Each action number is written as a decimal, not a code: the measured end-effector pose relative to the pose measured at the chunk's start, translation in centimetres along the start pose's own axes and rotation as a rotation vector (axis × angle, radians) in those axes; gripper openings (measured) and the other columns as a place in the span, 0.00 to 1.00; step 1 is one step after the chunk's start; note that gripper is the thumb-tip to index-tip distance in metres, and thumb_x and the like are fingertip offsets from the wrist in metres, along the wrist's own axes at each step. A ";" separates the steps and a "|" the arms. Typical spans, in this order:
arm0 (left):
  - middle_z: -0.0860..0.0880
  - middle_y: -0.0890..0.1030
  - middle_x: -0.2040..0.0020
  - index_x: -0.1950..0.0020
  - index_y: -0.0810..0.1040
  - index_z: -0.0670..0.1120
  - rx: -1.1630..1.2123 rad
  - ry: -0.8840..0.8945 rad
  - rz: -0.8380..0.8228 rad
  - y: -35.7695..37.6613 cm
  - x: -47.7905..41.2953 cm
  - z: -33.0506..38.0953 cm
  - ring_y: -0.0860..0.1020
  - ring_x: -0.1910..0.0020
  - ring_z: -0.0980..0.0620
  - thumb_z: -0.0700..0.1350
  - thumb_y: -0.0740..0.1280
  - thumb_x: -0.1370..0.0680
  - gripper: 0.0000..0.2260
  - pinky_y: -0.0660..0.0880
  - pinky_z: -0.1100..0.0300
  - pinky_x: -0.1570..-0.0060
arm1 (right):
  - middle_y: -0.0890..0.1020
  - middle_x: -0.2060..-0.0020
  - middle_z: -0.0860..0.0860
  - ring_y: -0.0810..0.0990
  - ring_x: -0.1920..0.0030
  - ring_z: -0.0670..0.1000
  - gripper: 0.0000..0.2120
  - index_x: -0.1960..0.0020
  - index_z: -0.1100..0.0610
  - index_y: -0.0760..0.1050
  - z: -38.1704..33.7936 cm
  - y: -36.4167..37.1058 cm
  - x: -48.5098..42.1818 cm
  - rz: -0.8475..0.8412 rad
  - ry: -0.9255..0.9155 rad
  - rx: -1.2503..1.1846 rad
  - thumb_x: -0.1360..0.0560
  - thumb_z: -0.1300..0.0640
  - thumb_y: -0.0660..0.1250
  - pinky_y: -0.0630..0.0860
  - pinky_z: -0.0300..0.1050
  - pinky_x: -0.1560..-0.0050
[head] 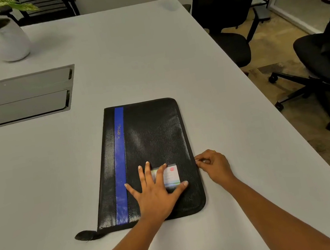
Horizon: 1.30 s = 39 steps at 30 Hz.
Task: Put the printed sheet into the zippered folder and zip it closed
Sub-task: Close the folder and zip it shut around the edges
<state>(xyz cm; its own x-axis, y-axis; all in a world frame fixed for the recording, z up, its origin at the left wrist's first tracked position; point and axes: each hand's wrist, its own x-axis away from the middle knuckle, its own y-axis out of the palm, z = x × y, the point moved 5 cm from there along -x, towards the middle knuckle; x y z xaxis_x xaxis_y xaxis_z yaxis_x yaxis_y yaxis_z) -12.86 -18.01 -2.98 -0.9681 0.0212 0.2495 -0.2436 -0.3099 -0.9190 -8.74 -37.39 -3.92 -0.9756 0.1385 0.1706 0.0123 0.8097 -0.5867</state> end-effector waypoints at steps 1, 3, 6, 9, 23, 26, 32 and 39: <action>0.52 0.42 0.23 0.28 0.53 0.63 -0.004 0.024 0.037 -0.3 -0.2 0.0 0.36 0.24 0.50 0.80 0.37 0.43 0.46 0.33 0.33 0.34 | 0.82 0.52 0.53 0.75 0.56 0.47 0.07 0.50 0.57 0.81 0.0 0.0 0.0 -0.001 0.004 0.010 0.28 0.60 0.68 0.74 0.43 0.51; 0.53 0.42 0.23 0.28 0.54 0.62 -0.068 0.090 0.084 -0.8 -1.1 0.0 0.37 0.24 0.51 0.76 0.40 0.35 0.39 0.33 0.33 0.34 | 0.82 0.51 0.54 0.76 0.56 0.47 0.08 0.48 0.57 0.81 0.0 0.0 0.0 0.001 0.013 0.020 0.27 0.60 0.68 0.75 0.45 0.50; 0.52 0.42 0.22 0.26 0.50 0.61 -0.107 0.104 0.117 -1.4 -3.1 -0.3 0.39 0.24 0.51 0.68 0.46 0.25 0.29 0.36 0.32 0.33 | 0.81 0.51 0.54 0.75 0.56 0.48 0.09 0.47 0.57 0.80 0.0 0.1 0.1 0.007 0.009 0.029 0.27 0.60 0.67 0.75 0.47 0.50; 0.52 0.42 0.22 0.25 0.45 0.61 -0.117 0.074 0.096 -1.4 -4.5 -0.9 0.39 0.24 0.50 0.66 0.46 0.24 0.28 0.36 0.32 0.33 | 0.81 0.51 0.54 0.76 0.57 0.49 0.09 0.47 0.57 0.80 0.0 0.2 0.3 0.011 -0.005 0.040 0.26 0.60 0.66 0.75 0.48 0.50; 0.52 0.40 0.23 0.26 0.39 0.62 -0.210 0.076 0.084 -0.4 -4.9 -1.4 0.37 0.24 0.48 0.68 0.38 0.27 0.29 0.35 0.33 0.34 | 0.82 0.53 0.55 0.77 0.62 0.51 0.06 0.51 0.57 0.80 -0.8 0.3 -2.1 0.031 0.016 0.036 0.27 0.61 0.67 0.79 0.53 0.54; 0.52 0.40 0.23 0.27 0.40 0.62 -0.210 0.075 0.086 -0.3 -4.9 -1.6 0.37 0.24 0.48 0.68 0.37 0.27 0.30 0.35 0.33 0.34 | 0.82 0.54 0.54 0.80 0.61 0.55 0.06 0.52 0.57 0.81 -1.1 0.4 -2.6 0.067 0.034 0.039 0.27 0.60 0.67 0.78 0.52 0.54; 0.52 0.42 0.22 0.27 0.40 0.63 -0.193 0.071 0.093 -0.4 -4.8 -1.5 0.38 0.24 0.48 0.68 0.39 0.27 0.29 0.35 0.33 0.33 | 0.83 0.53 0.52 0.82 0.56 0.56 0.06 0.52 0.54 0.81 -1.6 0.6 -4.1 0.128 0.113 0.043 0.27 0.57 0.66 0.74 0.43 0.55; 0.52 0.42 0.22 0.27 0.41 0.63 -0.193 0.058 0.104 -0.4 -4.8 -1.6 0.38 0.24 0.49 0.69 0.33 0.30 0.32 0.36 0.34 0.33 | 0.82 0.48 0.51 0.80 0.51 0.54 0.07 0.50 0.53 0.81 -2.5 0.7 -6.3 0.193 0.156 0.068 0.26 0.55 0.66 0.70 0.41 0.57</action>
<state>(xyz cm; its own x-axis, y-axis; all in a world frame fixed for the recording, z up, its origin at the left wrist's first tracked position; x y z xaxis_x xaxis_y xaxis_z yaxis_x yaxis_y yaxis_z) -8.21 -16.51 -4.30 -0.9890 0.0552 0.1371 -0.1431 -0.1258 -0.9817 -2.01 -36.25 -3.39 -0.9107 0.3776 0.1675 0.1751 0.7202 -0.6713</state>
